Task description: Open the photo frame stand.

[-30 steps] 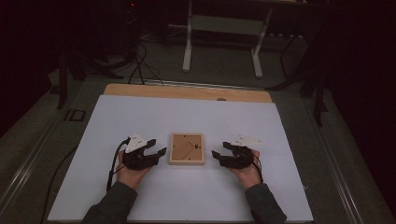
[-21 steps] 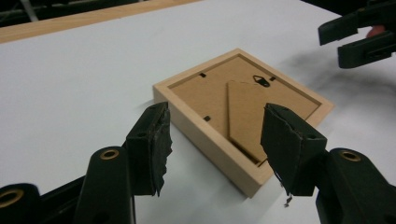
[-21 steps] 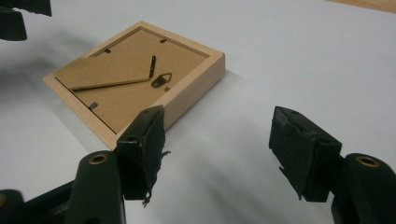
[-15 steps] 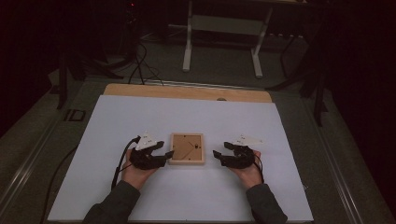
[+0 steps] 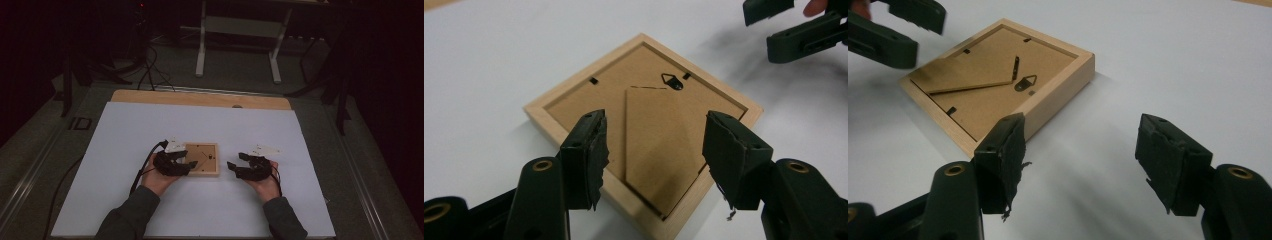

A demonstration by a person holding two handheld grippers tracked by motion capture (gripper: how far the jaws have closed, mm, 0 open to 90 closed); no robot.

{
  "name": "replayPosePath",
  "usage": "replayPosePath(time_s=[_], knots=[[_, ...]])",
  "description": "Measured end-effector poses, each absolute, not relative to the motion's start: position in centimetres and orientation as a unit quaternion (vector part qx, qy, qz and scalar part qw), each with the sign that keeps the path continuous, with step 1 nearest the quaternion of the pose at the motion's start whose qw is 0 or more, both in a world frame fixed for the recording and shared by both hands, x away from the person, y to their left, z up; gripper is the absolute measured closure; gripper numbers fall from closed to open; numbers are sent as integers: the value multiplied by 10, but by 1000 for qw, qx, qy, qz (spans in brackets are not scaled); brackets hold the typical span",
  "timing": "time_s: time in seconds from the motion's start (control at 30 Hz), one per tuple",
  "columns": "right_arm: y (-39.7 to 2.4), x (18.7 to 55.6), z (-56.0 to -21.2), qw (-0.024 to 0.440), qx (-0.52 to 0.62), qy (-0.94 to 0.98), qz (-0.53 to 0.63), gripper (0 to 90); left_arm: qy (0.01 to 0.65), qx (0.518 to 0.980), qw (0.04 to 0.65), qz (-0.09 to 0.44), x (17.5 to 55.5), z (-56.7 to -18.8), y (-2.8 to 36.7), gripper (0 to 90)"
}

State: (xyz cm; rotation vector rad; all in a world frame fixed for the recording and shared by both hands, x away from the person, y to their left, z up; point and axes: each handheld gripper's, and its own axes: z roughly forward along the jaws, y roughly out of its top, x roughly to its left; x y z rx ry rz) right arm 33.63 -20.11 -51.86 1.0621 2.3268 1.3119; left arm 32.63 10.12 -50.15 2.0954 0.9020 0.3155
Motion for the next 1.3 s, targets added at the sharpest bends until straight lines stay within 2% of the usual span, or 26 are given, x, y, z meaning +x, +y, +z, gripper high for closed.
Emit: replayPosePath(time_s=[0.3,0.47,0.67,0.97,1.1,1.3], knots=[[-198,334,-519,129,358,805,455,411,344,850,380,117,331,-507,88,436],[-194,332,-518,125,343,807,464,559,346,851,377,119,333,-509,87,436],[-187,329,-517,120,326,811,471,687,350,846,383,123,333,-507,88,436],[-173,327,-520,112,302,822,469,801,350,848,380,120,334,-508,88,431],[-164,324,-523,104,283,834,462,895,349,851,375,119,334,-509,87,431],[-155,322,-526,97,269,844,455,898,348,851,374,118,334,-509,87,430]])
